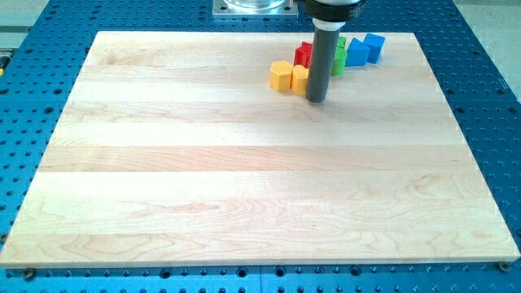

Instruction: Move the yellow blocks towards left side

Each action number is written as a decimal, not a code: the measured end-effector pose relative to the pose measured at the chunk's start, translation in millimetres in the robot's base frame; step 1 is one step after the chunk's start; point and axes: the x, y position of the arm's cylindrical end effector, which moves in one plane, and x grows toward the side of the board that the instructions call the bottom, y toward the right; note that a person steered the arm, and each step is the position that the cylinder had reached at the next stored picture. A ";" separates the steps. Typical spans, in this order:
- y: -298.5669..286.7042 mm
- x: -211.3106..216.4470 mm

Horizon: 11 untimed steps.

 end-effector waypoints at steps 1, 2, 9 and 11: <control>-34.7 3.6; 45.4 -1.6; -123.0 -112.1; -178.3 -7.6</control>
